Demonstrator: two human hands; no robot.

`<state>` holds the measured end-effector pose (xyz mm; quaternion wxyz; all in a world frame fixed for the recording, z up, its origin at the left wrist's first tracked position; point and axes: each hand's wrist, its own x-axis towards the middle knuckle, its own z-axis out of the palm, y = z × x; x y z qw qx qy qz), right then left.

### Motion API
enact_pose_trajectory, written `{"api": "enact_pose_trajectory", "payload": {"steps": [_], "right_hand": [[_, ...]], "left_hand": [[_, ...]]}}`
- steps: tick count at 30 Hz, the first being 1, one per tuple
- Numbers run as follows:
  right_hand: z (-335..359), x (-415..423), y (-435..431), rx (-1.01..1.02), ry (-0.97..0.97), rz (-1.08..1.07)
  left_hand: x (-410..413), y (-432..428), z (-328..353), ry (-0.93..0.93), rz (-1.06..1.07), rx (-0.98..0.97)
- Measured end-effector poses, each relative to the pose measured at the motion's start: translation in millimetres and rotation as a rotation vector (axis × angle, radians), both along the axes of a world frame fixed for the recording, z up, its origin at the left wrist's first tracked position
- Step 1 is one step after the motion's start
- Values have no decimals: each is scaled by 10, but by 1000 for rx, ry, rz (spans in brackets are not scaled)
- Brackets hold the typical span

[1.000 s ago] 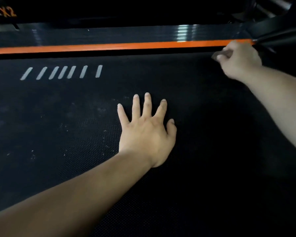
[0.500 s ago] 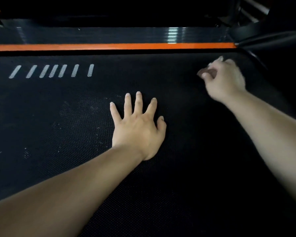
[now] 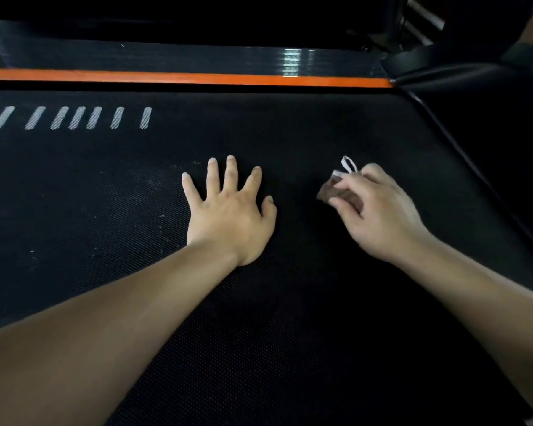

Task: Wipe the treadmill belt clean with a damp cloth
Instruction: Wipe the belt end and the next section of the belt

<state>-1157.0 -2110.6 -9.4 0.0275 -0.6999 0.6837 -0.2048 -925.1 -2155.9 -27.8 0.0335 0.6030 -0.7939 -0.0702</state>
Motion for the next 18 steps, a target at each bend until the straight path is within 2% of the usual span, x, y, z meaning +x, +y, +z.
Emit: {"api": "enact_pose_trajectory", "payload": {"steps": [2,5,7,10,12,13,16,18], "right_hand": [[65,-241,-63,-3,46,-57],[136,-480,-207,2,7,-392],[73,-236,-37,-33,35,-362],[32,192,557,4,-26,-39],[95,112,725,42,3,80],[121,-27,692,29,22,36],[156,-381,549,24,-7,-316],[115,-231,681,12,35,-307]], "left_hand": [[-3,3,0,2,-3,1],[-8,2,2,5,-4,1],[-2,-4,-2,4,-2,4],[4,-8,-2,2,-3,6],[9,-2,2,-3,-3,8],[3,-5,5,-5,-4,9],[1,-12,6,-10,0,21],[0,-19,6,-9,6,16]]}}
